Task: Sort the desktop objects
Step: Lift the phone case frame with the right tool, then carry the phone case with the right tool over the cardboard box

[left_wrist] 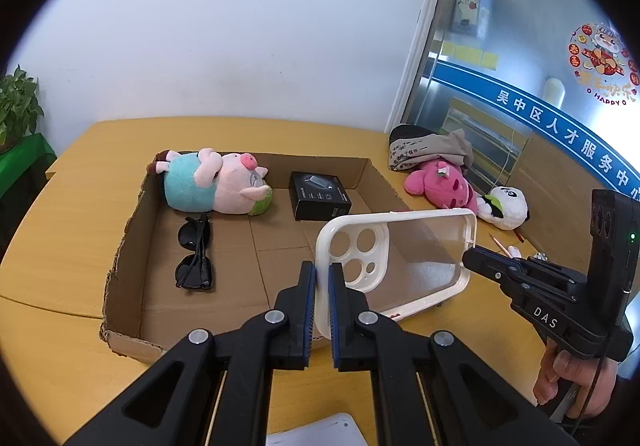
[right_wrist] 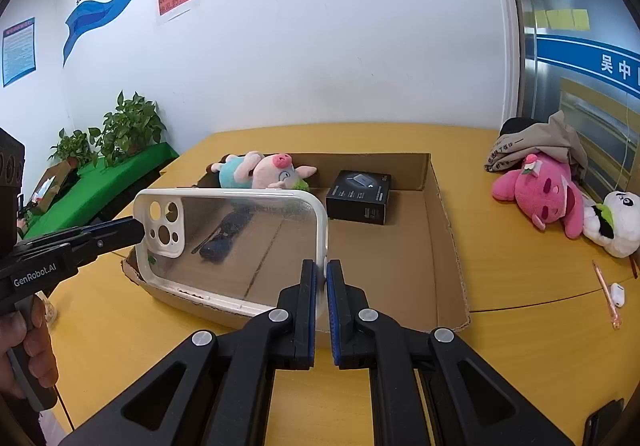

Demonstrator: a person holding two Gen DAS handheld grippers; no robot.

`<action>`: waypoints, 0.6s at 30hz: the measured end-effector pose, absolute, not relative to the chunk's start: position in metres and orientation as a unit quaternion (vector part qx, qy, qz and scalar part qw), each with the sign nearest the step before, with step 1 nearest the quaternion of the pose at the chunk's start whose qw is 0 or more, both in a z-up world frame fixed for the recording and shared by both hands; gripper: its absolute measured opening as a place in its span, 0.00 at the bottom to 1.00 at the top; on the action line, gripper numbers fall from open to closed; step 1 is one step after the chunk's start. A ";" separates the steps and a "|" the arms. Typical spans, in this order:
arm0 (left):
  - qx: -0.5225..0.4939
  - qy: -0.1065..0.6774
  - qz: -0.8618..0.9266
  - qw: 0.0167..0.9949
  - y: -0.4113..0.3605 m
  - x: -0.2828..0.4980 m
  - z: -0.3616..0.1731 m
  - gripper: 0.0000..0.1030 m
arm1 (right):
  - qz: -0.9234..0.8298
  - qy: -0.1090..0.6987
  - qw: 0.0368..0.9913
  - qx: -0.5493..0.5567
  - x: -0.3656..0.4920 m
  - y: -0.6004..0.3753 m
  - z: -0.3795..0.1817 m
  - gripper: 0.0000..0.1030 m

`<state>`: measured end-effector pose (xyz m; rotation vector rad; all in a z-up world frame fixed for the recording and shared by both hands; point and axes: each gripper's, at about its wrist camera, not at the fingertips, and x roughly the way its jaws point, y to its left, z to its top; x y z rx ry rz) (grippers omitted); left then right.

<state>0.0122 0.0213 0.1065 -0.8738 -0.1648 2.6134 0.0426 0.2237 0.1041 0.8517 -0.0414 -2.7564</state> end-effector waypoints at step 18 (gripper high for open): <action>-0.346 -0.050 0.920 0.176 0.022 -0.067 0.084 0.05 | -0.939 -0.007 0.124 0.322 -0.034 0.221 0.083 0.06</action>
